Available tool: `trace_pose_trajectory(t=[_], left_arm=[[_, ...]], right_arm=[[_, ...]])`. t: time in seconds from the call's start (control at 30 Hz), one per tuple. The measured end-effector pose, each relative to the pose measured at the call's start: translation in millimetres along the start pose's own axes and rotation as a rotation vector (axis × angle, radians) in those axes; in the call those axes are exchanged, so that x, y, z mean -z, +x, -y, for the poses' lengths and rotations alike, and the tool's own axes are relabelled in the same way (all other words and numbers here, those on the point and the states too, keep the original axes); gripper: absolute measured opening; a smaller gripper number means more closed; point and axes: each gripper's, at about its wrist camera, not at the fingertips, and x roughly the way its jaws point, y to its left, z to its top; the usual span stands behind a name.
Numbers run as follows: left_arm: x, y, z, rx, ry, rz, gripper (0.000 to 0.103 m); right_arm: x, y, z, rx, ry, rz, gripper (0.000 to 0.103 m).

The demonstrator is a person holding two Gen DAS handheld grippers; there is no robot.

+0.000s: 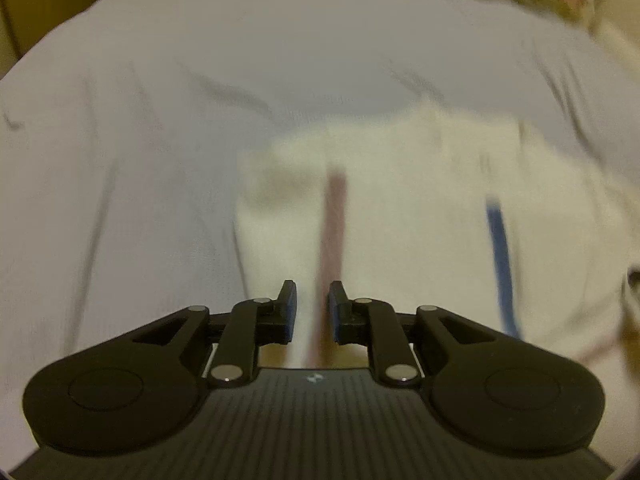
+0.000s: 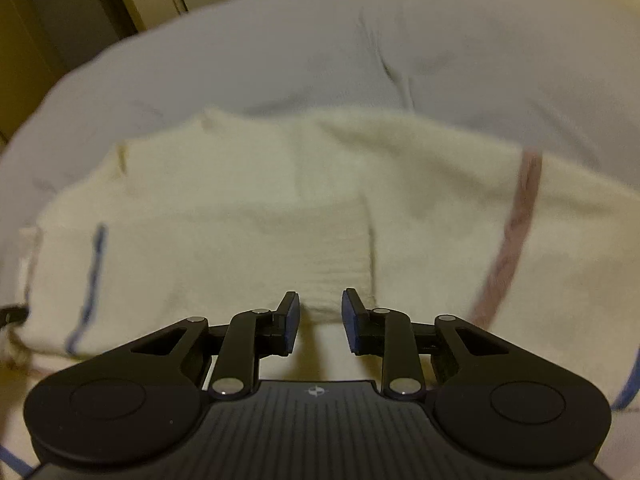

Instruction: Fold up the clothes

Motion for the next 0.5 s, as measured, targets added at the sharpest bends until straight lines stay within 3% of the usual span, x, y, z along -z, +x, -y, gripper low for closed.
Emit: trace_pose_trajectory(t=[0.13,0.17,0.2,0.3,0.4,0.5], left_arm=[[12,-7,18,-0.088,0.046,-0.001,0.014],[8,-16,23,-0.082,0.026,0.010,0.013],[5,-26,29,-0.067,0.005,0.020,0.014],[10,-52,52,0.026,-0.030,0.012,0.020],[29,-61,86,0.074,-0.017,-0.049,0.020],[51,-64,110,0.107,-0.038,-0.118,0.020]], right_arm=[[10,-21,13,-0.015,0.049,-0.003,0.033],[18,-28,27,-0.011,0.089,-0.012,0.041],[25,-35,40,-0.007,0.128,-0.020,0.046],[46,-57,80,0.006,0.246,-0.046,0.046],[68,-79,123,0.018,0.377,-0.062,0.046],[90,-108,186,0.037,0.580,0.017,0.046]])
